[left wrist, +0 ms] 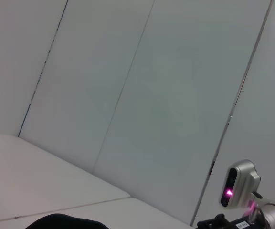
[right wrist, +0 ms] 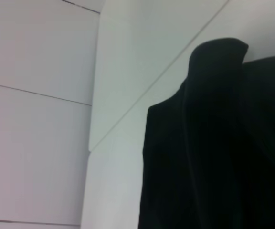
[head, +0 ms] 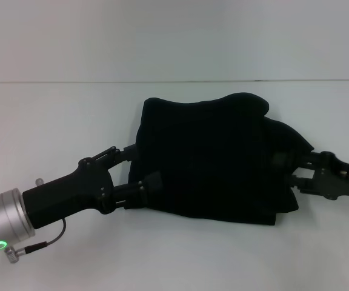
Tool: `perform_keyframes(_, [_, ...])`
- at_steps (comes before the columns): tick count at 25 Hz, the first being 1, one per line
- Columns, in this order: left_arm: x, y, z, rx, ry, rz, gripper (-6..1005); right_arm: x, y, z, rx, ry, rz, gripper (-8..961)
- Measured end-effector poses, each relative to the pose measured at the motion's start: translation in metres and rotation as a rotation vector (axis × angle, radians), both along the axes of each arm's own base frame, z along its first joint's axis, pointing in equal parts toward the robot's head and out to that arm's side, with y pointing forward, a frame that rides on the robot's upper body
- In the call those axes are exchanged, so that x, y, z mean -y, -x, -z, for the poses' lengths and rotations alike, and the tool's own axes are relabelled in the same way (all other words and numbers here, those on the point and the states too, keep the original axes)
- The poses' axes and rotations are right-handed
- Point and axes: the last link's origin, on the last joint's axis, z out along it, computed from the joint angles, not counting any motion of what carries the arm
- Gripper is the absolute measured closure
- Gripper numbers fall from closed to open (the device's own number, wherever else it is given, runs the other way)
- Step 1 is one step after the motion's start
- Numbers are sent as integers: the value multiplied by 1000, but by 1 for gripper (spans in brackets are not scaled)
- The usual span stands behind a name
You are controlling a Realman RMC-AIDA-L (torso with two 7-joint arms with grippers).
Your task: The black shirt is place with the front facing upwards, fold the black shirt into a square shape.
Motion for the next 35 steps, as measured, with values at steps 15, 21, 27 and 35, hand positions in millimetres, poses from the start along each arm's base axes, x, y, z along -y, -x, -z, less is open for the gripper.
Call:
perform_keyframes(15, [2,1,0,6,2,-2,63,-2,9,15,4,19,-13,158])
perform_keyframes(21, [3,1,-1,9,4,-1,62,-2,7,13,6,1,-13,159])
perform_keyframes(27, [4,1,-1,12,6,1,62,-3,1,12,28,-31,-3,226])
perform_keyframes(35, [4,0,-1,14,8,5,63,-4,3,16,22,-37,3,557])
